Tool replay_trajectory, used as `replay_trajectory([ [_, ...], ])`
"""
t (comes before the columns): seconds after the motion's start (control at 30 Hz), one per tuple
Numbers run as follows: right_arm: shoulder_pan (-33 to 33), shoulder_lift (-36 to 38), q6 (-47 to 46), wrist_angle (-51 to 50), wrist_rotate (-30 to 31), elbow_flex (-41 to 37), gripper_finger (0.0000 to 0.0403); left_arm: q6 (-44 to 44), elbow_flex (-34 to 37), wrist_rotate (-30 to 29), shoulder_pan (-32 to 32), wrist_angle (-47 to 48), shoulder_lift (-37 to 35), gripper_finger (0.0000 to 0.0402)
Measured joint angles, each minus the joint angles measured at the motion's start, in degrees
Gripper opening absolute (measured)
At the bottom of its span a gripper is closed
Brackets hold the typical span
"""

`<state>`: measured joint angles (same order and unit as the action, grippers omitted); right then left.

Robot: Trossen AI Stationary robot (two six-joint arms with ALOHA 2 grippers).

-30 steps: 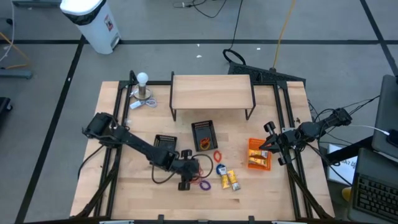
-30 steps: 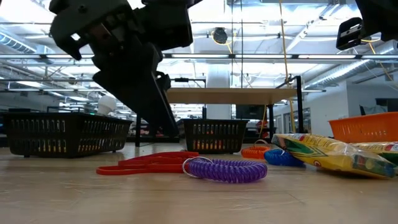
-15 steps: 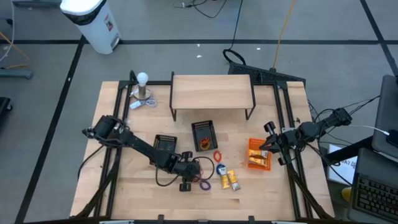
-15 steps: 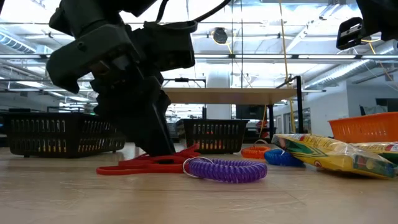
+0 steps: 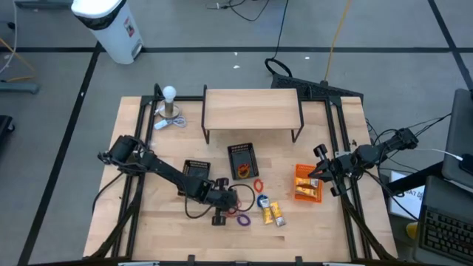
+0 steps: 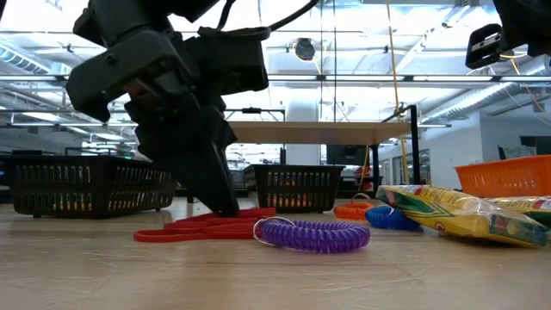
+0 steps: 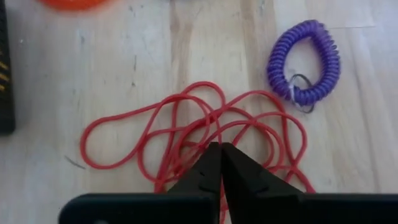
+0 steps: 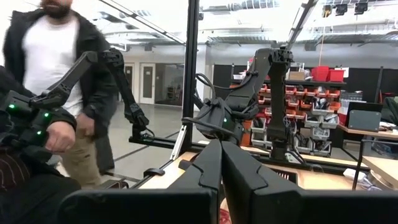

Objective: Pick & Place Office Desk Supplies
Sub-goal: Put the red rubber band into the left black bin

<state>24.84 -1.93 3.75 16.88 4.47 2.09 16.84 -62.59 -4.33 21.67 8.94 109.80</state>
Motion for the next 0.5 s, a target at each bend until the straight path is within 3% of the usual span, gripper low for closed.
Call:
replay_trajectory([
  [0.5, 0.0, 0.0, 0.0, 0.0, 0.0, 0.0, 0.0000, 0.4, 0.0, 0.2, 0.2, -0.1, 0.0, 0.0093],
])
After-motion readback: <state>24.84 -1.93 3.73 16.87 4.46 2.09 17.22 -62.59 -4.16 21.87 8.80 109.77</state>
